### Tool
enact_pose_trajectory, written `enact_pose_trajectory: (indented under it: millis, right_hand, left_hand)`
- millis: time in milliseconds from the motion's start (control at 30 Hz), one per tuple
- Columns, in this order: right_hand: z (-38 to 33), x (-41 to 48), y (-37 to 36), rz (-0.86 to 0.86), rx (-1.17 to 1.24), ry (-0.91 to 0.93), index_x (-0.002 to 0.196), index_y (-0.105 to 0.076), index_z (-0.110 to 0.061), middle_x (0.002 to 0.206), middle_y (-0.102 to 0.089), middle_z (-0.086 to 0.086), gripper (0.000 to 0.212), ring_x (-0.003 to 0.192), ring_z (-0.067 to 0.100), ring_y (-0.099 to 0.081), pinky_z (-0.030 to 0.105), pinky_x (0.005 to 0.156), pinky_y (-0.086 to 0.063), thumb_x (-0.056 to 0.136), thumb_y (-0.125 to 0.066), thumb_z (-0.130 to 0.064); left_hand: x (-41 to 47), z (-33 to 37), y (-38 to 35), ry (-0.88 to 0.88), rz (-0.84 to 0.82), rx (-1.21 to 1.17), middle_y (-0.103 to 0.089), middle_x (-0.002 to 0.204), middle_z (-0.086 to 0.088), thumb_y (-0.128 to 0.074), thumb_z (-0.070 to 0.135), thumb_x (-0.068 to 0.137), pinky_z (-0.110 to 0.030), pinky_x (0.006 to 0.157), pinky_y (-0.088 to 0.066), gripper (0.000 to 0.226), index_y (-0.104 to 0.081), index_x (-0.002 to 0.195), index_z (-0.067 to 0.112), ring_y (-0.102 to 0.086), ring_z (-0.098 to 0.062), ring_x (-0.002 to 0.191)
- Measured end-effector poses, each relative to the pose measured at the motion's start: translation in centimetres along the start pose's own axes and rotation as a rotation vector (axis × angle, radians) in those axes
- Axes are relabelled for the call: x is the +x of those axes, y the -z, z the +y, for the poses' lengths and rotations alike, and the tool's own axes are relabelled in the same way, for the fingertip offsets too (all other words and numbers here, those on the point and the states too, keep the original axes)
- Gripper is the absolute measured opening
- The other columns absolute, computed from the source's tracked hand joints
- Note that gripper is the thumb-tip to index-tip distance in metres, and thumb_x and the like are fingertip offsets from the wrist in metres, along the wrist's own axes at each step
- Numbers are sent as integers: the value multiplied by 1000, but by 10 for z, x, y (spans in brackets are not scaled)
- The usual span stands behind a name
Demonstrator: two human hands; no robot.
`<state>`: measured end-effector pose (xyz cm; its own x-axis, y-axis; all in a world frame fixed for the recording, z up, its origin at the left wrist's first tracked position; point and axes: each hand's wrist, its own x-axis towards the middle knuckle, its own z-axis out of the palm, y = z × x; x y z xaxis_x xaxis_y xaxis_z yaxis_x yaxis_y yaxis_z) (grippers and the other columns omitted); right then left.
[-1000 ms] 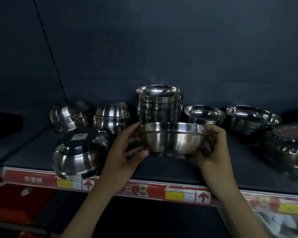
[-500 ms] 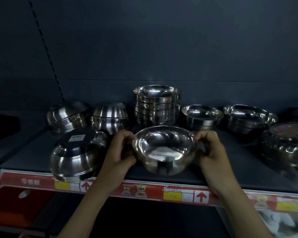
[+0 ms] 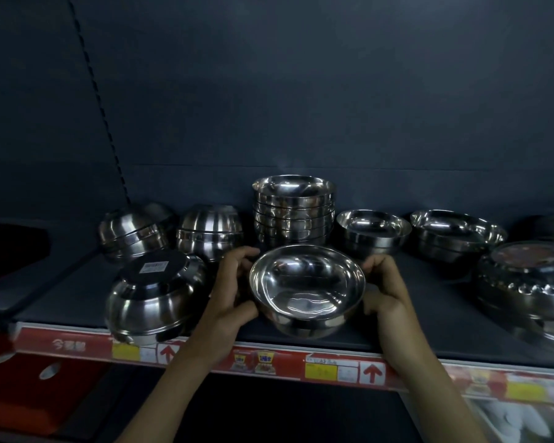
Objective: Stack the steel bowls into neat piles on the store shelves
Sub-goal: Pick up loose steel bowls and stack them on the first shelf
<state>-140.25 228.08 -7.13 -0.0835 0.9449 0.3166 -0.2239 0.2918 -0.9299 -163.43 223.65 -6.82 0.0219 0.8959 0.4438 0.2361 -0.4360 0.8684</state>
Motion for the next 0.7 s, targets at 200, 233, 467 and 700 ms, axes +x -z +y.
enact_pose_trajectory:
  millis: [200, 233, 467, 700]
  right_hand:
    - [-8, -6, -3, -38, -10, 25, 87, -51, -22, 99, -42, 17, 30, 71, 19, -47, 31, 58, -43, 61, -48, -6]
    - [-10, -8, -3, -47, 8, 41, 89, -51, -20, 101, -43, 20, 30, 73, 21, -49, 31, 58, -44, 63, -50, -6]
    - [-47, 3, -8, -70, 87, 295, 100, -57, -29, 99, -65, -6, 48, 88, 6, -60, 19, 69, -51, 63, -46, -1]
    - [-101, 36, -34, -177, -35, 427, 135, -42, -30, 128, -61, -20, 56, 119, -1, -57, 18, 94, -49, 82, -56, -15]
  left_hand:
    - [-5, 8, -3, -17, 32, -15, -55, 122, 7, -60, 33, 62, -29, 92, -41, 71, -40, 131, 30, -54, -13, 116]
    - [-6, 9, -3, -21, 52, -38, -57, 123, 11, -62, 34, 64, -27, 92, -43, 71, -41, 132, 30, -55, -11, 117]
    - [6, 45, 1, -144, 158, -195, -67, 122, -1, -71, 28, 72, -21, 86, -51, 62, -53, 130, 15, -65, -14, 111]
    - [59, 89, 13, -243, 259, -189, -69, 119, 21, -75, 16, 81, -10, 87, -48, 58, -51, 133, 23, -60, 5, 115]
